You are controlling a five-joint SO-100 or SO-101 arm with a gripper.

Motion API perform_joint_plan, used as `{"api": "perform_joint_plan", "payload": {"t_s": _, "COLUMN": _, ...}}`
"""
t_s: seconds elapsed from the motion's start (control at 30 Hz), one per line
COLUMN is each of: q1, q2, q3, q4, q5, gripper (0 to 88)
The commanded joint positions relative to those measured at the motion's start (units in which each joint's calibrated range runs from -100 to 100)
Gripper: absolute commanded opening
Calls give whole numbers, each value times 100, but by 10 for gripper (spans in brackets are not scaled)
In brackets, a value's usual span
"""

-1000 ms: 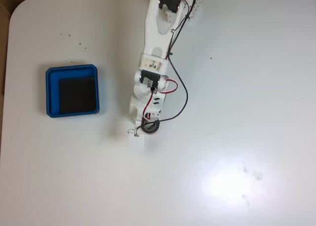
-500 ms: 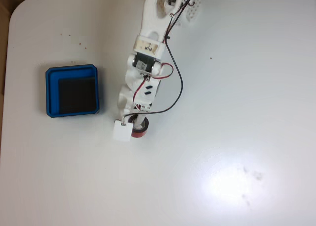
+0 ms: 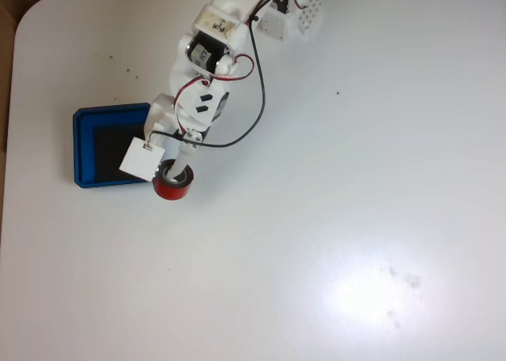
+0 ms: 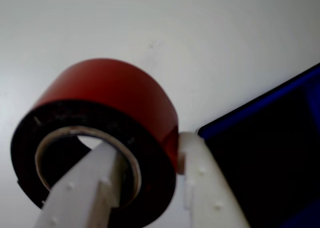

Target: Pick the red roll and drop it in the blue box

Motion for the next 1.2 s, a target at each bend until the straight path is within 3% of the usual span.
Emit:
{"api": "perform_joint_plan", "payload": {"t_s": 0.0, "q1": 341, "q2": -339, "q3": -376, "q4": 3, "q5": -24, "gripper": 10}}
{"api": "perform_joint_plan", "payload": {"t_s": 0.53, "q1": 1767, "q2": -164, "q3": -340, "q4": 3, "q5": -24, "gripper": 10}}
{"api": "perform_joint_plan", "payload": {"t_s": 1.17, "q1": 2383, "q2": 848, "q3": -349, "q4": -5, "q5": 20, "gripper": 11}}
